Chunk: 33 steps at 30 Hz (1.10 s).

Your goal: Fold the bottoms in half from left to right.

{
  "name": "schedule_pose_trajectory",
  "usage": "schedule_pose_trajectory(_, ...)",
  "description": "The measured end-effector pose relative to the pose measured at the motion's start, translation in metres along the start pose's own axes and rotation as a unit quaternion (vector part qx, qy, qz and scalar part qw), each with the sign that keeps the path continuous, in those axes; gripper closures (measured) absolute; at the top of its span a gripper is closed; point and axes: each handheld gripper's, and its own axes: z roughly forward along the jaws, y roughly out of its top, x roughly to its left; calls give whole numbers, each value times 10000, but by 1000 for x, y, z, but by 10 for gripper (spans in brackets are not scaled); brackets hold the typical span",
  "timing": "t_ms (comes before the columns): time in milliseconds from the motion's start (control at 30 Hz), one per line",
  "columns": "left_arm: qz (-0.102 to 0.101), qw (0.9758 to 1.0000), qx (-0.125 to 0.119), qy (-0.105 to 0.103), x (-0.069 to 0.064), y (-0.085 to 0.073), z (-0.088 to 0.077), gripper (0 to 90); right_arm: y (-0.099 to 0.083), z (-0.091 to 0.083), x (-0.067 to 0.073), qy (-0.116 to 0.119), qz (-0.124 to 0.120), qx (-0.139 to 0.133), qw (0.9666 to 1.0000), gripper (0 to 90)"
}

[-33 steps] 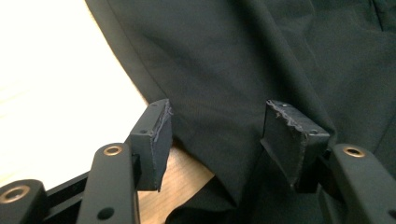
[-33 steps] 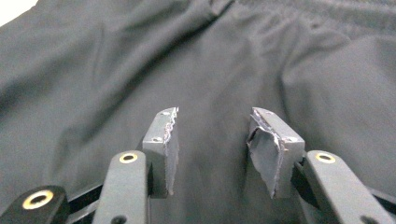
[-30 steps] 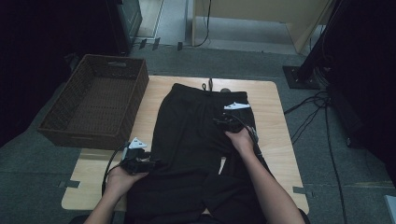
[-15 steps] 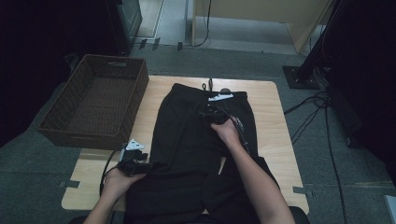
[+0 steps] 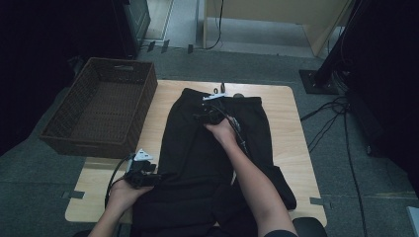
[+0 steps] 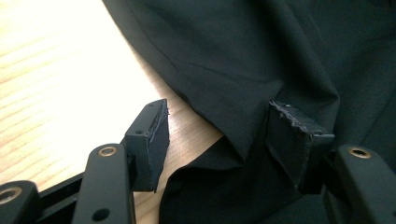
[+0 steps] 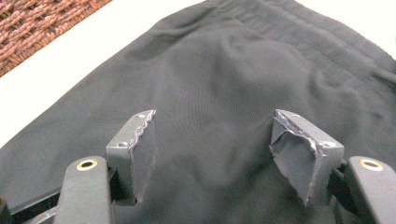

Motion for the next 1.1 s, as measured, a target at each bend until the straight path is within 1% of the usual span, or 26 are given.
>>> schedule_pose_trajectory(100, 12, 10000, 13, -8, 0, -1, 0, 396, 5, 8, 8, 2, -7, 14, 10000, 326)
schedule_pose_trajectory(200, 16, 10000, 14, -13, 0, -2, -1, 394, 10, 17, 13, 21, -81, 10, 10000, 332)
schedule_pose_trajectory(267, -19, 10000, -2, -18, 0, -3, -1, 393, 12, 23, 16, 55, -29, 31, 10000, 335)
schedule_pose_trajectory(300, -23, 10000, 5, -6, 1, -4, -2, 393, 15, 29, 19, 87, -25, 56, 9999, 336)
schedule_pose_trajectory(467, -47, 10000, -3, 29, 1, -7, -4, 392, 19, 41, 27, 56, -69, 20, 10000, 335)
schedule_pose_trajectory(500, -56, 10000, 4, 30, 1, -8, -5, 392, 21, 48, 32, 47, -83, 41, 9999, 325)
schedule_pose_trajectory(533, -72, 10000, 2, 24, 1, -9, -5, 393, 22, 51, 34, 72, -64, 74, 9999, 324)
schedule_pose_trajectory(567, -93, 10000, -3, 20, 1, -9, -6, 393, 22, 51, 34, 72, -64, 74, 9999, 324)
schedule_pose_trajectory(667, -111, 9999, -6, 9, 0, -11, -7, 405, 27, 60, 44, 85, -126, 55, 9999, 319)
schedule_pose_trajectory(700, -123, 9999, 4, -21, -1, -11, -7, 420, 29, 64, 47, 90, -152, 43, 9998, 315)
schedule_pose_trajectory(733, -143, 9999, 11, -46, -1, -12, -7, 440, 31, 67, 50, 97, -105, 63, 9999, 310)
schedule_pose_trajectory(767, -139, 9999, 24, -62, -2, -12, -8, 487, 34, 76, 56, 62, -139, 122, 9998, 302)
schedule_pose_trajectory(800, -140, 9999, 50, -72, -2, -13, -8, 487, 34, 76, 56, 62, -139, 122, 9998, 302)
schedule_pose_trajectory(833, -212, 9997, 60, -136, -2, -13, -9, 550, 36, 84, 62, -27, -233, 189, 9995, 295)
schedule_pose_trajectory(867, -212, 9997, 60, -136, -2, -13, -9, 579, 36, 84, 62, -27, -233, 189, 9995, 295)
schedule_pose_trajectory(900, -223, 9996, 90, -162, -1, -14, -10, 579, 37, 87, 65, -71, -256, 237, 9994, 283)
schedule_pose_trajectory(967, -249, 9995, 112, -178, -1, -14, -10, 631, 38, 92, 71, -187, -304, 183, 9992, 282)
schedule_pose_trajectory(1000, -247, 9994, 125, -188, -1, -14, -10, 650, 38, 93, 73, -192, -250, 159, 9994, 281)
schedule_pose_trajectory(1033, -236, 9994, 128, -208, -1, -15, -10, 692, 37, 96, 77, -347, -383, 137, 9986, 290)
schedule_pose_trajectory(1067, -217, 9995, 132, -209, -1, -15, -10, 692, 37, 96, 77, -347, -383, 137, 9986, 290)
schedule_pose_trajectory(1100, -208, 9994, 146, -219, -1, -15, -10, 712, 37, 97, 79, -455, -511, 117, 9976, 299)
